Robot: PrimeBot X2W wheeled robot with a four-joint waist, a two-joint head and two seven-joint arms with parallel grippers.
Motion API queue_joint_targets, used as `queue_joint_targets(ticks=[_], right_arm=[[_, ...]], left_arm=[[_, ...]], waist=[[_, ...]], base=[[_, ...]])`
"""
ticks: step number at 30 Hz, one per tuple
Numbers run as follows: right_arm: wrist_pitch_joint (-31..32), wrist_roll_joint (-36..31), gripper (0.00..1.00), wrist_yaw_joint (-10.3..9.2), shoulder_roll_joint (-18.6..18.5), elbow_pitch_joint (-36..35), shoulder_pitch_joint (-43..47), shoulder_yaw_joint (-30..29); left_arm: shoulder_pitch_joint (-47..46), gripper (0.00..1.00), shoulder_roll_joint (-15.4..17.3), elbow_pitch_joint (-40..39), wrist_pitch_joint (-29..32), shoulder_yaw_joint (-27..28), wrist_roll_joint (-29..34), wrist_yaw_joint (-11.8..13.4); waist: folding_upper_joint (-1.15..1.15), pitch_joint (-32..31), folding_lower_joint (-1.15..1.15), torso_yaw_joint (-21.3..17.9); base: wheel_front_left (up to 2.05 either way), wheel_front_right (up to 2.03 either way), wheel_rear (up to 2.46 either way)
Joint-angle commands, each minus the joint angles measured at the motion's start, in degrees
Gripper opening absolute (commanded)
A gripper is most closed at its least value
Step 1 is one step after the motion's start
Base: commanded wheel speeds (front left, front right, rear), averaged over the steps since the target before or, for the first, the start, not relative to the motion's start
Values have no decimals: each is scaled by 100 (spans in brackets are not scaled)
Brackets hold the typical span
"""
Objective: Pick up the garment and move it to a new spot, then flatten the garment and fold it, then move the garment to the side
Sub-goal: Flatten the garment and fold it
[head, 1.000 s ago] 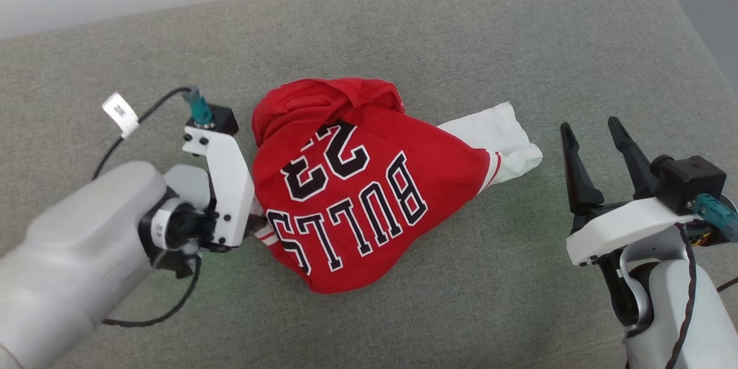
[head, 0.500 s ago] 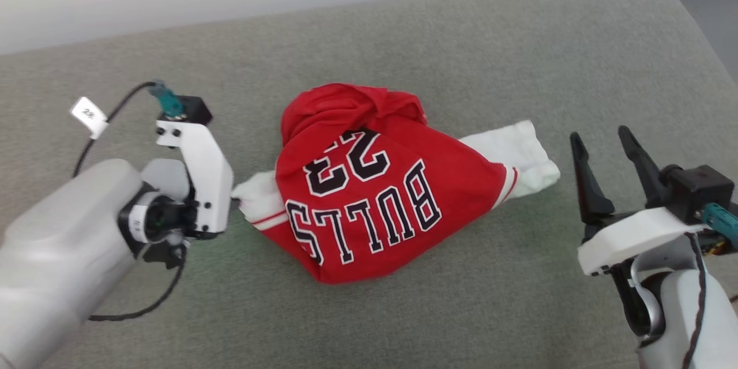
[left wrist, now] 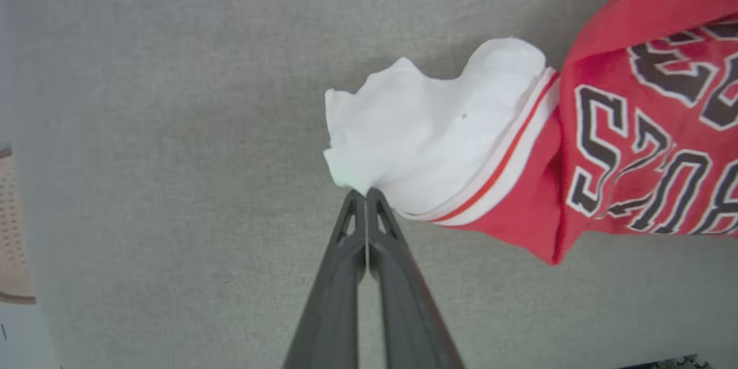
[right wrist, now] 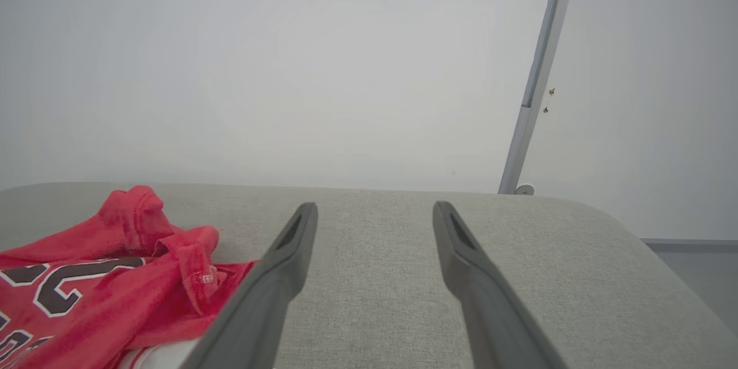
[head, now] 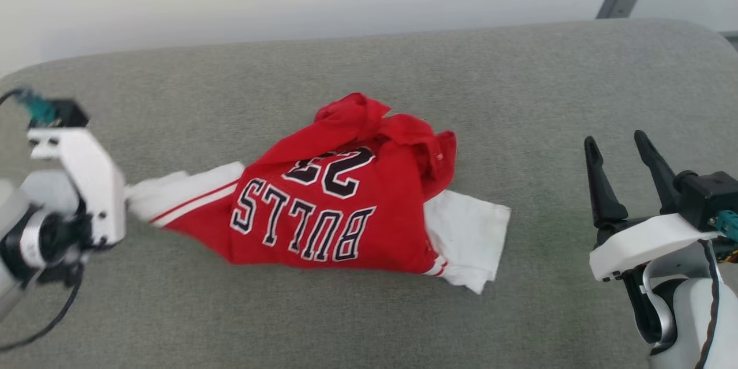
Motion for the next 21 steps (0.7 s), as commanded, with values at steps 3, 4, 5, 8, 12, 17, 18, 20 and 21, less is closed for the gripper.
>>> queue_joint_targets(ticks=[3, 4, 5, 8, 12, 17, 18, 20, 21], right_arm=[[41, -31, 100, -1, 10, -61, 83, -8], [39, -25, 100, -1, 6, -71, 87, 0], [33, -21, 100, -1, 8, -80, 85, 4], [50, -8, 100, -1, 16, -96, 64, 15], [57, 3, 100, 0, 20, -91, 6, 34], [61, 16, 100, -1, 9, -77, -29, 56], [59, 14, 100, -1, 5, -72, -39, 56], [48, 21, 100, -1, -3, -64, -47, 60], [42, 23, 100, -1, -8, -61, -48, 61]], left_arm=[[307, 0, 157, -191, -12, -9, -183, 191], [427, 0, 193, -255, -28, -5, -233, 252], [537, 0, 230, -308, -41, -21, -283, 294], [826, 0, 245, -400, -60, -66, -449, 401], [1067, 0, 157, -402, -158, -89, -550, 411], [1075, 94, 140, -452, -345, -16, -517, 364], [1023, 100, 165, -483, -358, 3, -501, 356], [894, 100, 204, -600, -373, 40, -433, 336], [827, 100, 238, -675, -377, 55, -371, 349]], waist=[[0, 16, 0, 71], [0, 31, 0, 83], [0, 48, 0, 93], [0, 98, 0, 114], [0, 144, 0, 122], [0, 168, 0, 121], [0, 172, 0, 121], [0, 179, 0, 124], [0, 182, 0, 123]], base=[[0, 0, 0], [0, 0, 0], [0, 0, 0], [0, 0, 0], [0, 0, 0], [0, 0, 0], [0, 0, 0], [0, 0, 0], [0, 0, 0]])
